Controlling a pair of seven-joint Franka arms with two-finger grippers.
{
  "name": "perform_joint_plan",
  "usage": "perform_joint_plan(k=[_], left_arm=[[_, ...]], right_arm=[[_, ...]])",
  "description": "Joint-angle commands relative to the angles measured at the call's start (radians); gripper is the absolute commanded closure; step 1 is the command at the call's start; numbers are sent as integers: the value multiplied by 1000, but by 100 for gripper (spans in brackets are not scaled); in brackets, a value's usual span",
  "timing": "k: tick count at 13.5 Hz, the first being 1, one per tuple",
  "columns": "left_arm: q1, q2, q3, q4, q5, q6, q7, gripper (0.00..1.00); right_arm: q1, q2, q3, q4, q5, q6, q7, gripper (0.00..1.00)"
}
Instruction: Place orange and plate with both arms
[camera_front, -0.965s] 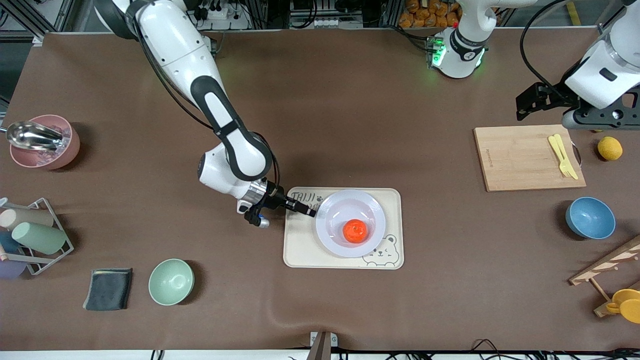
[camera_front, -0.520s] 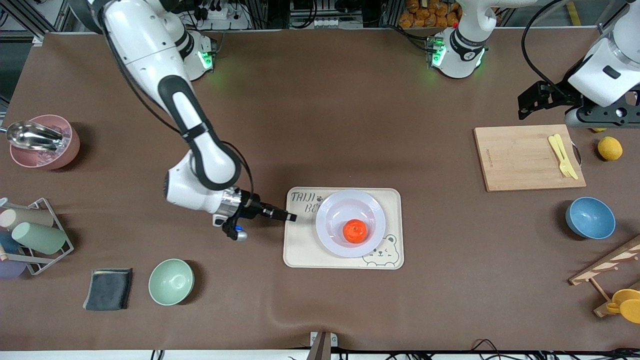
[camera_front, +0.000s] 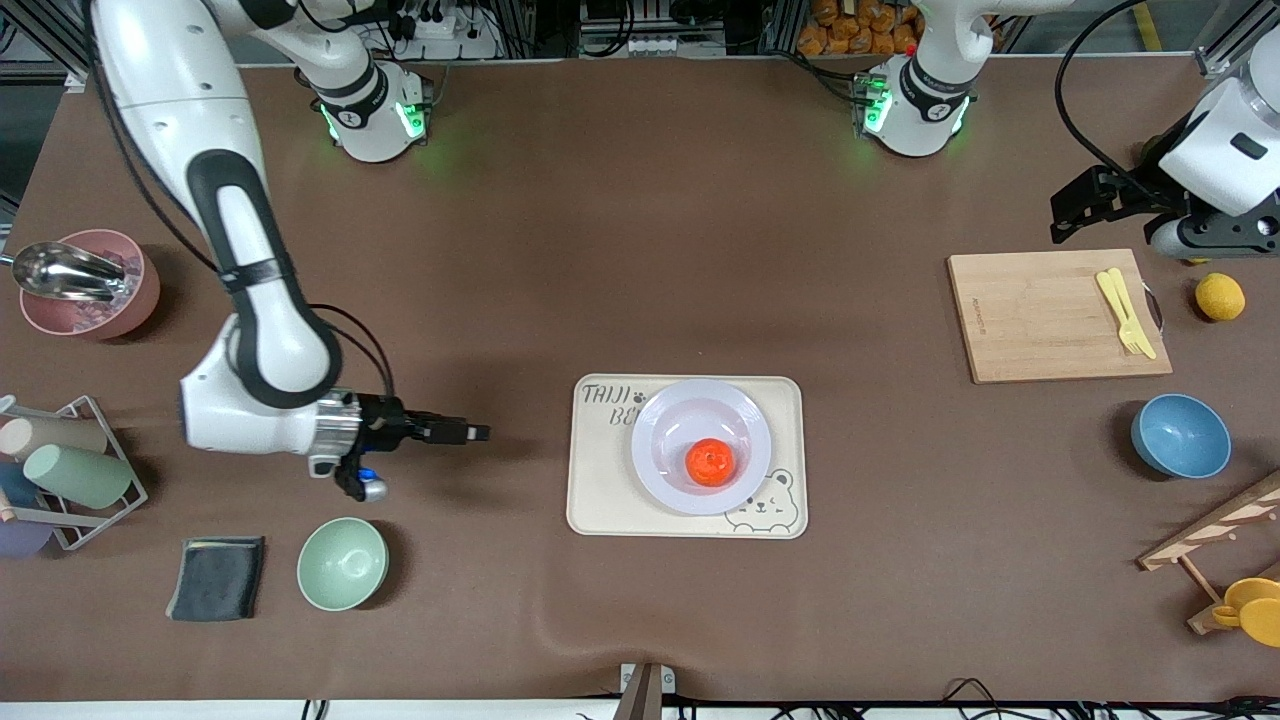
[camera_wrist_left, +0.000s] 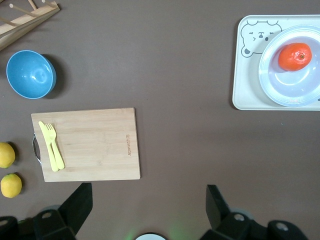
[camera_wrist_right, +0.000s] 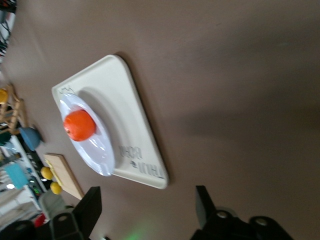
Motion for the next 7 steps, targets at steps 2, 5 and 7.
perform_joint_plan(k=[2, 5, 7], left_arm=[[-3, -30, -24, -30, -6, 11, -6, 0], [1, -27, -42, -30, -6, 2, -25, 0], [6, -29, -40, -26, -6, -9, -14, 0]], right_arm=[[-126, -59, 18, 11, -165, -104, -77, 16], [-201, -66, 20, 39, -263, -177, -172, 15], [-206, -105, 20, 73, -361, -224, -181, 14]])
